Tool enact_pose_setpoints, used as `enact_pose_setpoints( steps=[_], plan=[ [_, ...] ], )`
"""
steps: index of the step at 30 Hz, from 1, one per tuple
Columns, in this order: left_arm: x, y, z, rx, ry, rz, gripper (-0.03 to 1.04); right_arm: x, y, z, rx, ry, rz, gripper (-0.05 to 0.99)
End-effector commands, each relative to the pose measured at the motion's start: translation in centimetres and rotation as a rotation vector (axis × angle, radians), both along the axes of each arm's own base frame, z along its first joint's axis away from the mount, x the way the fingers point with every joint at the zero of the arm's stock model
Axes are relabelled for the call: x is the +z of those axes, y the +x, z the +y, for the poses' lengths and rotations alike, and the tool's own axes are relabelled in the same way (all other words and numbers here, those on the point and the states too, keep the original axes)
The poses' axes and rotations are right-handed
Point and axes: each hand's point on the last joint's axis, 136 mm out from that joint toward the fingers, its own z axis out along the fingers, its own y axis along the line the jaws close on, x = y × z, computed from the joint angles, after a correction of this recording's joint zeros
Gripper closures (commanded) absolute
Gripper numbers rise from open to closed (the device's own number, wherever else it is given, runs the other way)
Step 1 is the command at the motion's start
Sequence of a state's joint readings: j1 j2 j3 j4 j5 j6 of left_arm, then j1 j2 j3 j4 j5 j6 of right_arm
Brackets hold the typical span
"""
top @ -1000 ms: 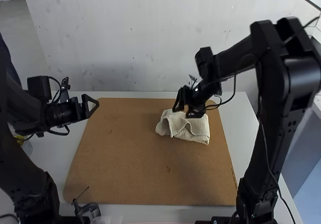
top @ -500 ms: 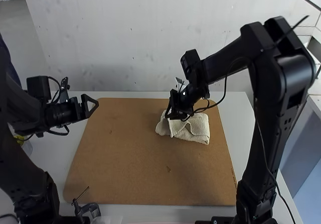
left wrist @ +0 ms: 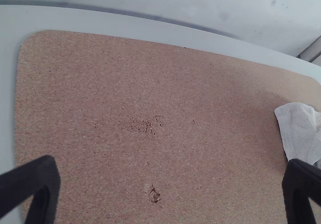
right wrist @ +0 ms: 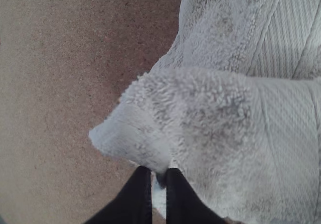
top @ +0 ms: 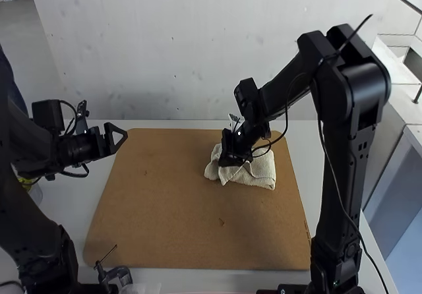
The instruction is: Fold the towel.
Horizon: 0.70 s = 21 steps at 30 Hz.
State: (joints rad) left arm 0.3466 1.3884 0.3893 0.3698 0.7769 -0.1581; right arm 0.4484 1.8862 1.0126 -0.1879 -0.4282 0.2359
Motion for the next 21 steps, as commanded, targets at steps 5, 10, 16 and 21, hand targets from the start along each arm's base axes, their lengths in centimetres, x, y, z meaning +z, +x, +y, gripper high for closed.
enact_pose_setpoints(
  steps=[5,10,16,21],
  plan=[
    [-0.1,-0.3,0.5,0.004,-0.008,-0.009,0.00,-1.6,3.7,0.0,-0.036,0.001,-0.013,0.89],
    [0.0,-0.4,1.1,0.016,-0.015,-0.012,0.00,-2.3,5.8,0.1,-0.046,0.021,-0.028,0.89],
    [0.1,-0.3,1.2,0.014,-0.009,-0.019,0.00,-1.7,7.1,0.0,-0.064,0.032,-0.045,0.89],
    [0.1,-0.3,1.2,0.014,-0.008,-0.018,0.00,-3.2,5.0,-0.1,-0.051,0.011,0.002,0.74]
  ],
)
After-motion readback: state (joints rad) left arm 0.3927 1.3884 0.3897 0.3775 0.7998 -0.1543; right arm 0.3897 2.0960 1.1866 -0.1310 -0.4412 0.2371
